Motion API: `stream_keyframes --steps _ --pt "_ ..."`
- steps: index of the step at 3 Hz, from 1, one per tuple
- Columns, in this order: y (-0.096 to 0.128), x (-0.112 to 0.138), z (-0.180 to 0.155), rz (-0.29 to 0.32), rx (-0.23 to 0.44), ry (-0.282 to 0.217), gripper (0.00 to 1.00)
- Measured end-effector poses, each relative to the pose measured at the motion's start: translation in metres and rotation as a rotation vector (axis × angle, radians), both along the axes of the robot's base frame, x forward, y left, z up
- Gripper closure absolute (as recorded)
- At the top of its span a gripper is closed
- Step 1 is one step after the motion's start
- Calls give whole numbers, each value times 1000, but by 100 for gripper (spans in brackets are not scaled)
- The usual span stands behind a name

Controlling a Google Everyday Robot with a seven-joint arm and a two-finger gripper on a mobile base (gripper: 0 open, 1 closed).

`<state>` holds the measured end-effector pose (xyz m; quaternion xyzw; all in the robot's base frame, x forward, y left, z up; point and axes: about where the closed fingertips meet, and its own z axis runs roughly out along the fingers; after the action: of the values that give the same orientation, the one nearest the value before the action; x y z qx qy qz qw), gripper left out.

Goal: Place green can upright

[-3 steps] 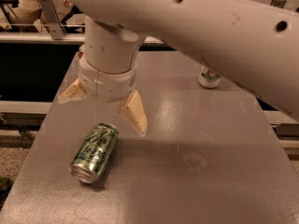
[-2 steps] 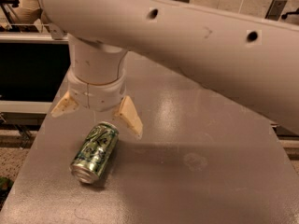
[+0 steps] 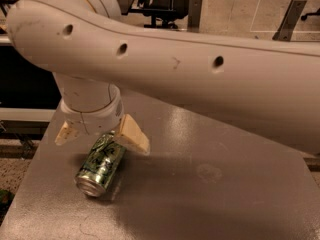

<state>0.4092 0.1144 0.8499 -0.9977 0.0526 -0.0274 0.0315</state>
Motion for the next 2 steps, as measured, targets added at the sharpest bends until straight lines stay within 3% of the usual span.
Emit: stream_keyframes --steps 1,2 --pt "-1 -2 -11 15 -38 10 16" --pt "-3 -2 -10 25 -38 13 39"
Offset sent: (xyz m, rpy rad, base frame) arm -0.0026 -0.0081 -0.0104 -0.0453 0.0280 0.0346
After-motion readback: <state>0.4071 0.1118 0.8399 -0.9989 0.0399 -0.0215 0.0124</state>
